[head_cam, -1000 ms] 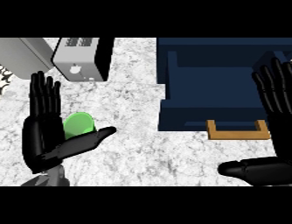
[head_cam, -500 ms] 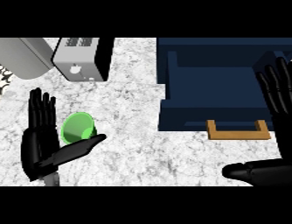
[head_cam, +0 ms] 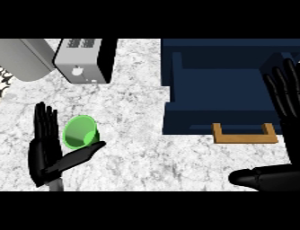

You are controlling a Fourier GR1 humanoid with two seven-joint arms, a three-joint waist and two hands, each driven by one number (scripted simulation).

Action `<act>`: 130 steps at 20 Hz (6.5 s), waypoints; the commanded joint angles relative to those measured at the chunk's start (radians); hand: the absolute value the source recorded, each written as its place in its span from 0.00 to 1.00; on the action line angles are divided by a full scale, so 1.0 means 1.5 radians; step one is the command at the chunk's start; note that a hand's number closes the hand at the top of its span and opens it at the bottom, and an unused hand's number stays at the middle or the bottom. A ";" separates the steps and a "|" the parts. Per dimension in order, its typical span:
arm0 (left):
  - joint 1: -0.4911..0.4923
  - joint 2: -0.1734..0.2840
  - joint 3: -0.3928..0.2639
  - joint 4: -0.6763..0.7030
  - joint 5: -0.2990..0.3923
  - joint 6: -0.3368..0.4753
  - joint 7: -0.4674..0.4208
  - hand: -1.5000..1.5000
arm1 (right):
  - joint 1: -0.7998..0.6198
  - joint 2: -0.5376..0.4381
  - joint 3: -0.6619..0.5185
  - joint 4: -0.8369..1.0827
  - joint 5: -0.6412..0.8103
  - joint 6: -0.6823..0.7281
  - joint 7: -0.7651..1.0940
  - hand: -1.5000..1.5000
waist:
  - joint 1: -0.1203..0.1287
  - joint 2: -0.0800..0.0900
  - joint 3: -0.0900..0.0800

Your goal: Pick up the cup, place it into the drawer and close the drawer

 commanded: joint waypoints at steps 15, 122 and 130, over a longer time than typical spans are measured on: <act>-0.042 0.036 0.107 0.221 0.088 -0.101 -0.155 0.00 | 0.001 -0.016 -0.032 0.000 -0.038 0.031 -0.001 0.00 | 0.000 0.000 0.000; -0.669 -0.005 -0.027 0.290 0.065 -0.085 0.102 1.00 | -0.017 -0.039 -0.082 0.036 -0.069 0.059 -0.004 0.00 | -0.006 0.001 0.000; -0.786 -0.005 -0.086 0.470 0.137 -0.014 0.052 1.00 | 0.005 -0.013 -0.042 0.011 -0.037 0.043 -0.001 0.00 | -0.020 0.003 0.000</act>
